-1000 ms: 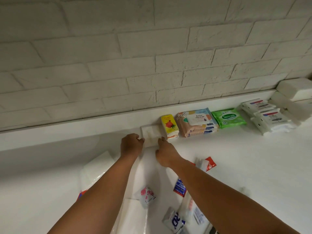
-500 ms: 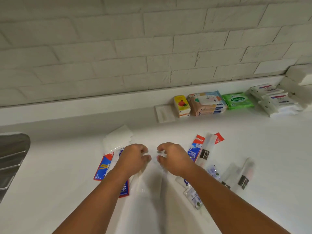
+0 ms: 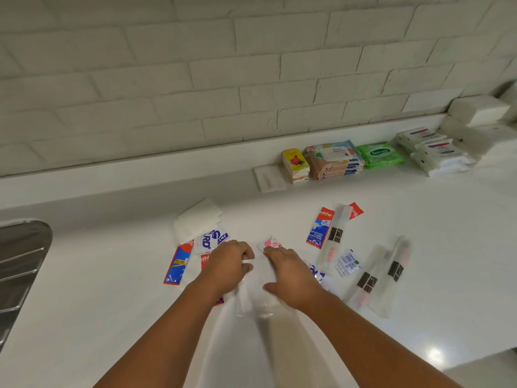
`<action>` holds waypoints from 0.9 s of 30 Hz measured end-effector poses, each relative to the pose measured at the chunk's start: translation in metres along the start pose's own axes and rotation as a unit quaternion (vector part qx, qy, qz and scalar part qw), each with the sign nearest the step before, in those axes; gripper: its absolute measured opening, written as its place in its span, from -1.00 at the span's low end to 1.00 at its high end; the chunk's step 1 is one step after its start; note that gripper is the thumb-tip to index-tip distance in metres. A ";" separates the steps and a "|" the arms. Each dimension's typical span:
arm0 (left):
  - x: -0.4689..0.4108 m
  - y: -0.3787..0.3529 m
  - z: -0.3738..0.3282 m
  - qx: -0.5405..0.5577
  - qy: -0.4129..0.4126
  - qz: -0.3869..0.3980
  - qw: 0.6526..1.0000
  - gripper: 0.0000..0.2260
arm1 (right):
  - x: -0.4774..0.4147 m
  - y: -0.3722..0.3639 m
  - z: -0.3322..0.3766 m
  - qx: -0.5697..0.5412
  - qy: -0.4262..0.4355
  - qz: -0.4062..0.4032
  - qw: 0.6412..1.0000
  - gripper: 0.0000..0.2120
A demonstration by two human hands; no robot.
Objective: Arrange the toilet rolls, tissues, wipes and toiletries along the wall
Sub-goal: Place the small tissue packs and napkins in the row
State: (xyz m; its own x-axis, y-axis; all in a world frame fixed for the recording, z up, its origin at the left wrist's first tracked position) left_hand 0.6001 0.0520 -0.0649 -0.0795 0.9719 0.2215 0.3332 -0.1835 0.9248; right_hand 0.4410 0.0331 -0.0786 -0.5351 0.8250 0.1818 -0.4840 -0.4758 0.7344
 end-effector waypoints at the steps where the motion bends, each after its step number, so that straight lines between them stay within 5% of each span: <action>1: 0.001 0.002 0.001 0.025 0.008 -0.006 1.000 -0.81 | 0.001 0.001 0.000 -0.008 -0.007 -0.003 1.000 -0.24; 7: 0.010 0.033 -0.006 0.097 -0.022 -0.037 0.994 -0.91 | 0.005 0.020 0.003 -0.204 -0.068 -0.069 0.974 -0.65; 13: 0.035 0.079 -0.027 0.185 -0.064 -0.224 0.955 -0.92 | 0.007 0.049 0.015 -0.334 -0.140 -0.133 0.923 -0.51; 18: 0.048 0.080 -0.044 0.139 -0.136 -0.359 0.913 -0.88 | 0.003 0.064 0.017 -0.493 -0.261 -0.109 0.823 -0.48; 23: 0.041 0.062 -0.048 0.071 -0.197 -0.373 0.904 -0.86 | 0.006 0.075 0.029 -0.633 -0.237 -0.001 0.737 -0.64; 27: 0.031 0.044 -0.044 0.094 -0.210 -0.307 0.923 -0.81 | -0.002 0.084 0.016 -0.637 -0.191 -0.048 0.745 -0.84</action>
State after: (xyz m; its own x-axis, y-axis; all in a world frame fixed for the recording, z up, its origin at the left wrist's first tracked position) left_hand 0.5711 0.0675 -0.0041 0.0504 0.8626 -0.5034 0.5077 0.4120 0.7567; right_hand 0.4128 -0.0034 -0.0067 -0.3366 0.7847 0.5206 -0.9025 -0.1110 -0.4162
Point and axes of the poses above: each hand's wrist, its own x-axis away from the middle knuckle, its own y-axis out of the back of the hand, z = x × y, the point moved 4 cm from there along -x, towards the middle knuckle, and after that the axes turned 10 degrees about -x, right-handed, at the moved point
